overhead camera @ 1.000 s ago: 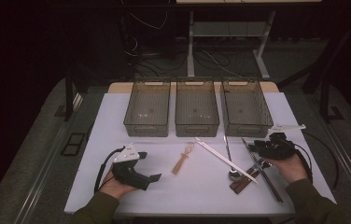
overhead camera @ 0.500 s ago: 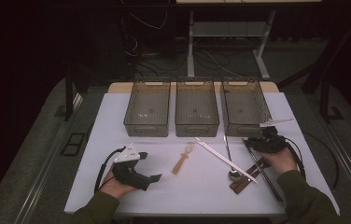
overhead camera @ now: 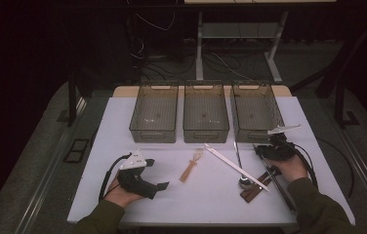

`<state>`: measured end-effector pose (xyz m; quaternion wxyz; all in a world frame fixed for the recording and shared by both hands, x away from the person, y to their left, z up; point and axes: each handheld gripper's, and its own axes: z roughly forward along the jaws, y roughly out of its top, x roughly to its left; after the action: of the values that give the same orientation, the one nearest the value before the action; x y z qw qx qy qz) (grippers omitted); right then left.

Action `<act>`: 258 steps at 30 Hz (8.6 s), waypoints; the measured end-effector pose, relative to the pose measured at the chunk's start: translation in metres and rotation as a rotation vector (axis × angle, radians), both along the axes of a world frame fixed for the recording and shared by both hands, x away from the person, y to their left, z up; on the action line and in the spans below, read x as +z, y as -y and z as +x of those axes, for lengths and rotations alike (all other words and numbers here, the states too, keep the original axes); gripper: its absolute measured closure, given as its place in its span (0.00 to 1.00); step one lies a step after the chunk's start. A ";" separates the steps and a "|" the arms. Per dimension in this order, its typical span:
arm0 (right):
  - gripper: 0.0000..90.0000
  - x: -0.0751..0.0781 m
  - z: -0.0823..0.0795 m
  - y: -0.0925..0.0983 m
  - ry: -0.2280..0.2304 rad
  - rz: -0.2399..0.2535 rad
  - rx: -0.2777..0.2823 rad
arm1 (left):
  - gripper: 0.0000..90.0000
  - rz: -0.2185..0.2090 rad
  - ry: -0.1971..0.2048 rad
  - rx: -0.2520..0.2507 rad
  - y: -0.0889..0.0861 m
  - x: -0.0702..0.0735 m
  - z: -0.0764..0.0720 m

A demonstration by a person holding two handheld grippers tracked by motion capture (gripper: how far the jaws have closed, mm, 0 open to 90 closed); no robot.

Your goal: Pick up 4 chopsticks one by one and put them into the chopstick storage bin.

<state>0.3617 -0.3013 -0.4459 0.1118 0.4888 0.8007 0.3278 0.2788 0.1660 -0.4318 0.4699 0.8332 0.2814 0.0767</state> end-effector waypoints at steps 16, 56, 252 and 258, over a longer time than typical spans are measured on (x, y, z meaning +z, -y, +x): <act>0.89 -0.001 -0.002 -0.008 0.011 -0.016 0.047 | 0.01 0.001 0.002 -0.002 0.000 0.000 0.000; 0.67 0.015 -0.012 -0.017 0.058 0.045 0.157 | 0.01 -0.003 0.003 -0.006 0.000 0.001 -0.001; 0.94 0.072 -0.056 -0.026 0.141 0.115 0.267 | 0.00 -0.025 -0.008 -0.022 0.005 -0.002 -0.001; 0.94 0.078 -0.049 -0.036 0.152 0.124 0.257 | 0.00 -0.027 -0.007 -0.023 0.004 -0.001 -0.002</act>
<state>0.3131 -0.2653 -0.3684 0.0988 0.3619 0.8242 0.4242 0.2773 0.1616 -0.4329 0.4810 0.8302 0.2743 0.0645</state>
